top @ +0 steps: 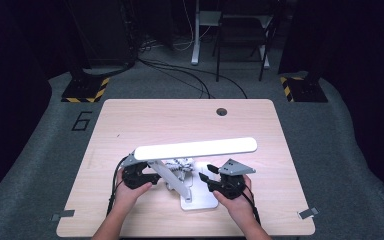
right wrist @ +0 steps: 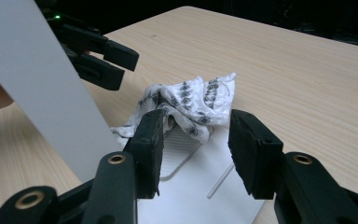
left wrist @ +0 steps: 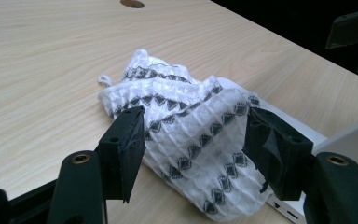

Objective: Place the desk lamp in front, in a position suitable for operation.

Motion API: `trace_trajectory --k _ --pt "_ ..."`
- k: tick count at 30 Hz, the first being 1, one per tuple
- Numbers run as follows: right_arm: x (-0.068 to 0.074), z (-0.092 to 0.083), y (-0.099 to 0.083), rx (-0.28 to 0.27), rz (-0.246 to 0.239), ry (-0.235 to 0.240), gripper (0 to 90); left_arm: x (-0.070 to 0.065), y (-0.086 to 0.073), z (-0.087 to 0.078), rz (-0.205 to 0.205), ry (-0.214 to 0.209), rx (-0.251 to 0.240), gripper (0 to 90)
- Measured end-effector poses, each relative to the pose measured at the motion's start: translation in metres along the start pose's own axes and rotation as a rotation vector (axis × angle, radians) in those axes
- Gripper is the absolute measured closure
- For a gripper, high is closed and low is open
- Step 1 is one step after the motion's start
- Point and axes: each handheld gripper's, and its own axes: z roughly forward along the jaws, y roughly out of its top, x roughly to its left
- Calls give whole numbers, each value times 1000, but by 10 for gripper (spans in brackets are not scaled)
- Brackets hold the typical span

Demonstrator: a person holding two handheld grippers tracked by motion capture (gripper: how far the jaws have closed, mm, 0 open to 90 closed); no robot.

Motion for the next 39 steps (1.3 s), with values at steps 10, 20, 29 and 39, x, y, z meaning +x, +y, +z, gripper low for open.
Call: trace_trajectory --k 10,20,29,39 --pt "-6 -18 -9 -18 51 -27 553 1 -1 31 25 -55 86 311" --pt "-6 -22 -18 -16 70 -26 552 4 -5 42 54 -49 101 288" --pt "-3 -28 -23 -16 79 -25 549 9 -9 52 51 -22 120 234" --pt "-4 -30 -30 -13 96 -27 547 8 -10 53 27 -22 167 439"
